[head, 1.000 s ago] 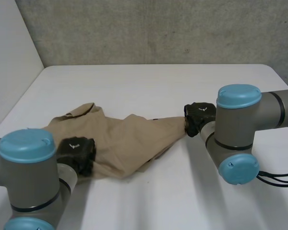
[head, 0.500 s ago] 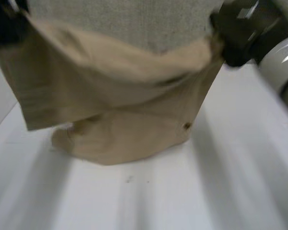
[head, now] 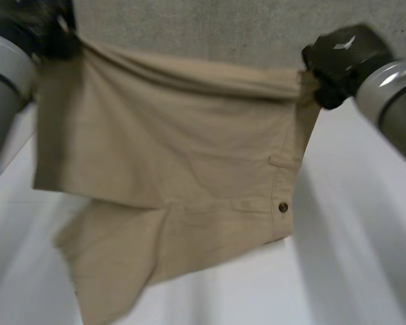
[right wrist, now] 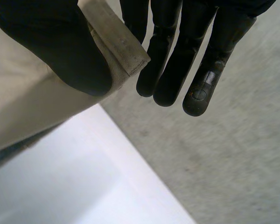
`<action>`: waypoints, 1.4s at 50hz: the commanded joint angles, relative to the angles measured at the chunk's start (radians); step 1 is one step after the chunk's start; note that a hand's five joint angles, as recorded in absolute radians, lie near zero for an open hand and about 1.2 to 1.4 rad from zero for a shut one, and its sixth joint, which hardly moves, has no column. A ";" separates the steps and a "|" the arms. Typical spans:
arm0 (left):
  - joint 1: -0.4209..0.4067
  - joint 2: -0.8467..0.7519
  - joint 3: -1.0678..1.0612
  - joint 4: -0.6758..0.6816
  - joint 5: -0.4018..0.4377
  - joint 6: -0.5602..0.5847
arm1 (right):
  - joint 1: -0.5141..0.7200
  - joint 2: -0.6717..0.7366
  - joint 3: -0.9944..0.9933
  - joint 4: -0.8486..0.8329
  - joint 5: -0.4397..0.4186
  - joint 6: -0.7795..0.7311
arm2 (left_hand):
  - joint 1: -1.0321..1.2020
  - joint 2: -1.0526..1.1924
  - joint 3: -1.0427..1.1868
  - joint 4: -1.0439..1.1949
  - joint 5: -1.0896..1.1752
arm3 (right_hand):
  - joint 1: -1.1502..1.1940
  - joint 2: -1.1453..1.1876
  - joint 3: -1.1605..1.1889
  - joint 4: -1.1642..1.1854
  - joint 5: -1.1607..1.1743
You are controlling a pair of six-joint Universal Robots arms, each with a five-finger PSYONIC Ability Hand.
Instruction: Fold the shorts.
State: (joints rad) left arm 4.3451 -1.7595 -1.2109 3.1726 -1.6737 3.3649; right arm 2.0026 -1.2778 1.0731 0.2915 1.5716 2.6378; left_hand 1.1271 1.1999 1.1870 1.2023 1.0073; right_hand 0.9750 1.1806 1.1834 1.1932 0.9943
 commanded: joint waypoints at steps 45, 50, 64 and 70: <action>-0.027 0.006 -0.553 -0.045 0.153 -0.091 | -0.028 0.113 0.528 -0.186 -0.281 0.057 | -0.558 -0.631 -0.618 -0.634 -0.613 | -0.382 -0.588 -0.591 -0.600 -0.576; 0.033 0.028 -0.625 -0.120 0.212 -0.093 | -0.041 0.132 0.579 -0.299 -0.294 0.057 | -0.561 -0.634 -0.621 -0.636 -0.616 | -0.405 -0.611 -0.614 -0.624 -0.599; 0.103 -0.020 -0.690 -0.118 0.226 -0.082 | -0.041 0.310 0.513 -0.442 -0.251 0.018 | -0.614 -0.687 -0.674 -0.689 -0.669 | -0.523 -0.729 -0.732 -0.741 -0.717; 0.100 -0.061 -0.680 -0.062 0.219 -0.081 | -0.038 0.333 0.476 -0.445 -0.223 0.021 | -0.623 -0.696 -0.683 -0.698 -0.678 | -0.479 -0.685 -0.688 -0.697 -0.673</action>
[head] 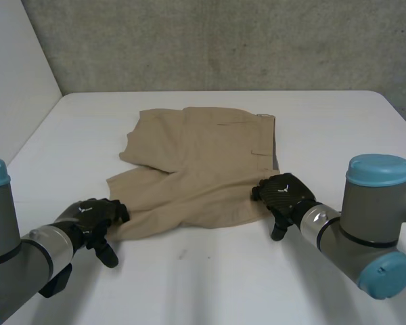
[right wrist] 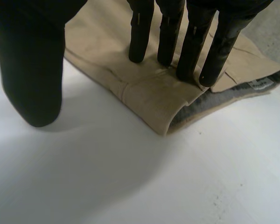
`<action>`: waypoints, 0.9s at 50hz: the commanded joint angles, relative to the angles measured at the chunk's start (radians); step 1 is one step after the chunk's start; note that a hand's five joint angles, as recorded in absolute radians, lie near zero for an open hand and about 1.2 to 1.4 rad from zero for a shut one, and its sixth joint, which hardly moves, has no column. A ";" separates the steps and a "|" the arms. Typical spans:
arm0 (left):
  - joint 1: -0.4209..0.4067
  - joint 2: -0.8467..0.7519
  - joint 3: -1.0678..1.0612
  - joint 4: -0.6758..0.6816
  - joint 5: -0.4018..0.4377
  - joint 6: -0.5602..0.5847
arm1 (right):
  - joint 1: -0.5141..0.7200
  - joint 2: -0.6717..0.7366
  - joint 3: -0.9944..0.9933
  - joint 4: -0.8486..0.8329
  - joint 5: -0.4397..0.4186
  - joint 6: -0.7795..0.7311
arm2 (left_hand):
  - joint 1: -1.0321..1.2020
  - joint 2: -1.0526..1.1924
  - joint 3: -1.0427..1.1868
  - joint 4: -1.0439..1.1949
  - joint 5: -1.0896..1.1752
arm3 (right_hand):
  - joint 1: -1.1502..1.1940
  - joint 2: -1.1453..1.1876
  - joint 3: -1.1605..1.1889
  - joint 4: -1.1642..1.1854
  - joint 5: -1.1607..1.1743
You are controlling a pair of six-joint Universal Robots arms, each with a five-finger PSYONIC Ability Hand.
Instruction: Fold the shorts.
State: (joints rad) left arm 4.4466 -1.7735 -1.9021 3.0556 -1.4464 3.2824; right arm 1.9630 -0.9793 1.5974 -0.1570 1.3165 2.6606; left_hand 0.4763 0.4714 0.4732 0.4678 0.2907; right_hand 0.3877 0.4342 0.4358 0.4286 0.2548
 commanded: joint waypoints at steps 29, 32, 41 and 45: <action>-0.067 -0.267 0.152 0.338 -0.121 0.108 | 0.014 0.097 -0.200 0.002 0.040 0.001 | 0.920 0.925 0.923 0.928 0.931 | 0.193 0.147 0.145 0.152 0.152; -0.066 -0.253 0.164 0.338 -0.124 0.106 | 0.014 0.123 -0.227 0.001 0.043 0.002 | 0.920 0.925 0.923 0.928 0.931 | 0.325 0.278 0.277 0.284 0.283; -0.053 -0.143 0.161 0.322 -0.121 0.097 | 0.014 0.168 -0.298 -0.018 0.128 -0.002 | 0.920 0.925 0.923 0.928 0.931 | 1.009 0.962 0.960 0.968 0.967; -0.055 -0.107 0.153 0.312 -0.121 0.094 | 0.016 0.123 -0.286 -0.029 0.136 0.001 | 0.920 0.925 0.923 0.928 0.931 | 1.009 0.962 0.960 0.968 0.967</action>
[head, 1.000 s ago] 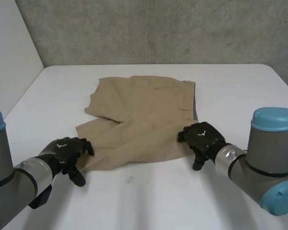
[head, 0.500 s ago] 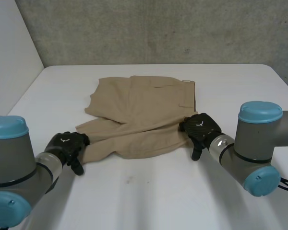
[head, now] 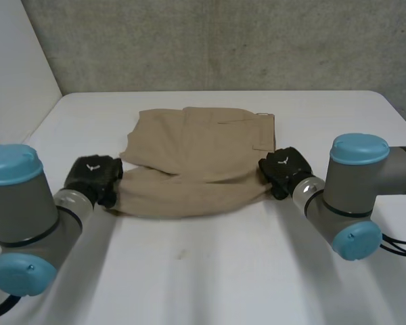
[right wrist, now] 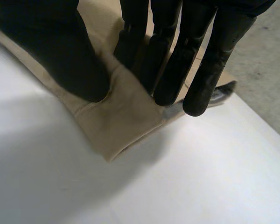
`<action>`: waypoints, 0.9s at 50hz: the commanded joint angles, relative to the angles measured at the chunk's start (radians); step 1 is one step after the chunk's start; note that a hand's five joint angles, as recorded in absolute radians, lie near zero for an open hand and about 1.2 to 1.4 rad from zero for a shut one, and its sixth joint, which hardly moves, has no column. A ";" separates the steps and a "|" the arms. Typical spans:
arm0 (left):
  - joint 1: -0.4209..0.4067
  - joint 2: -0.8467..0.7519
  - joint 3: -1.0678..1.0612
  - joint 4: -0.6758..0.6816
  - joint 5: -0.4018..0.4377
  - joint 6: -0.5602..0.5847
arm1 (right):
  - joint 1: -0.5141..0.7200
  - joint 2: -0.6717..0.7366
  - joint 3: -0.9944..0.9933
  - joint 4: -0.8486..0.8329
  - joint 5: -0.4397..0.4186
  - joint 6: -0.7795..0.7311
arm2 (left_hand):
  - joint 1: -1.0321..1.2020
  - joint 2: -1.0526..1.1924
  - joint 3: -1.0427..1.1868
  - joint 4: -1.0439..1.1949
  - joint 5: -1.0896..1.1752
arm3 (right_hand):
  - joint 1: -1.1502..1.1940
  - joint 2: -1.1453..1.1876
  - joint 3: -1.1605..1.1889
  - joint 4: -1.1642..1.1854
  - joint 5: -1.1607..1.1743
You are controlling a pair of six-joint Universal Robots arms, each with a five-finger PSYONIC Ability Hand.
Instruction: Fold the shorts.
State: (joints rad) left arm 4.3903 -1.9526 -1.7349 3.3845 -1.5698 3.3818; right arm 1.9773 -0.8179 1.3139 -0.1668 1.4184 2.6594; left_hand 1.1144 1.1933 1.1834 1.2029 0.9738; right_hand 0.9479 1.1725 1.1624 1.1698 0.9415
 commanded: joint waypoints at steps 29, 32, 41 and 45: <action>0.124 0.475 -0.114 -0.854 0.382 0.254 | -0.123 -0.601 0.280 0.842 -0.048 -0.493 | 0.282 0.203 0.213 0.193 0.248 | 0.448 0.224 0.234 0.226 0.280; 0.170 0.462 -0.080 -0.786 0.409 0.242 | -0.143 -0.595 0.233 0.833 -0.088 -0.478 | 0.282 0.203 0.213 0.193 0.248 | 0.448 0.224 0.234 0.226 0.280; 0.065 0.134 0.193 -0.455 0.262 0.074 | -0.123 -0.340 -0.013 0.658 -0.036 -0.247 | 0.282 0.203 0.213 0.193 0.248 | 0.448 0.224 0.234 0.226 0.280; -0.020 -0.096 0.426 -0.429 0.079 0.054 | -0.107 -0.224 -0.111 0.535 0.039 -0.231 | 0.282 0.203 0.213 0.193 0.248 | 0.448 0.224 0.234 0.226 0.280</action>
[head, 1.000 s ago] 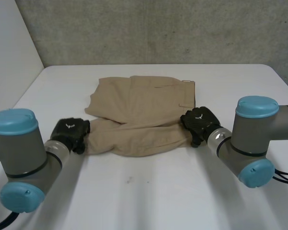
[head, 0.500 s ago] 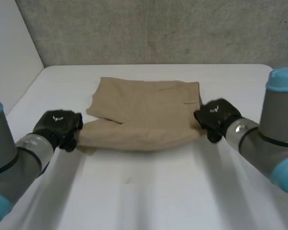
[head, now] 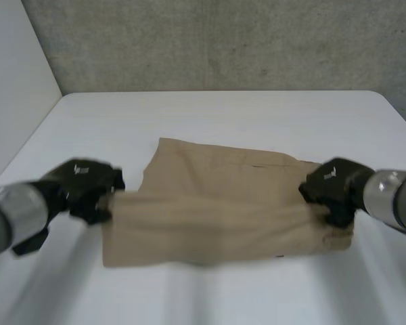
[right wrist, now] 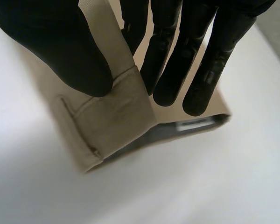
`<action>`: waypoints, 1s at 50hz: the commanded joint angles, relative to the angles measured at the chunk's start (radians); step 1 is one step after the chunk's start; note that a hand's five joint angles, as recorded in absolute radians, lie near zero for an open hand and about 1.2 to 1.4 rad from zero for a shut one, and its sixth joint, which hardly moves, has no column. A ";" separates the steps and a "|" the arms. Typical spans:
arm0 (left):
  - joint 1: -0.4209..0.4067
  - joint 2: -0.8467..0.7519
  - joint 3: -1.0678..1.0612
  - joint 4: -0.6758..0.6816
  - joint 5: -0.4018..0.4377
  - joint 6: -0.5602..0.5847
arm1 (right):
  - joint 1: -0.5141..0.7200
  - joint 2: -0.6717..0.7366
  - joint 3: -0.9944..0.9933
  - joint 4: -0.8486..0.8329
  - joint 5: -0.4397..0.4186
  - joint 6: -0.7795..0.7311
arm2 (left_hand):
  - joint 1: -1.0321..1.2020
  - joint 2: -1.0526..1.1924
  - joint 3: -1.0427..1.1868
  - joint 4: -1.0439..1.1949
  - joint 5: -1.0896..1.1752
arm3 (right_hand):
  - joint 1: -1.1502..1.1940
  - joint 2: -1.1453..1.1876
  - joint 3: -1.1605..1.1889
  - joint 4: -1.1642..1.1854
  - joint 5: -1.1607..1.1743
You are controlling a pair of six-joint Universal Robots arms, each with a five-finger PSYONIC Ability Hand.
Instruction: Fold the shorts.
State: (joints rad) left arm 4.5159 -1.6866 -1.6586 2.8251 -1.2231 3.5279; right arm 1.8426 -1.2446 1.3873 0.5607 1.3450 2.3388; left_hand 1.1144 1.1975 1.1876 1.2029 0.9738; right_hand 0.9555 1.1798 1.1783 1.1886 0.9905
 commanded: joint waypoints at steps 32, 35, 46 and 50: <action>-0.334 -0.705 0.536 0.915 -0.492 0.131 | 0.124 0.268 -0.156 -0.914 0.378 0.166 | -0.940 -1.023 -1.013 -1.028 -0.974 | -0.781 -1.005 -1.004 -1.014 -0.990; -0.336 -0.613 0.419 0.913 -0.495 0.126 | 0.124 0.174 -0.073 -0.820 0.313 0.201 | -0.940 -1.023 -1.013 -1.028 -0.974 | -0.781 -1.005 -1.004 -1.014 -0.990; -0.325 -0.346 0.056 0.824 -0.484 0.099 | 0.029 0.063 0.169 -0.524 0.160 0.390 | -0.913 -0.996 -0.986 -1.001 -0.947 | -0.666 -0.890 -0.889 -0.899 -0.875; -0.327 -0.323 0.007 0.798 -0.477 0.057 | 0.004 0.065 0.248 -0.565 0.117 0.425 | -0.913 -0.996 -0.986 -1.001 -0.947 | -0.586 -0.810 -0.809 -0.819 -0.796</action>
State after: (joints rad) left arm 4.1896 -2.0746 -1.5360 3.6792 -1.7127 3.6400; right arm 1.9009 -1.1826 1.5062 -0.0046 1.5226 2.6722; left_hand 0.1912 0.2009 0.2134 0.2043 0.0479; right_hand 0.2112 0.2458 0.2438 0.2470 0.0845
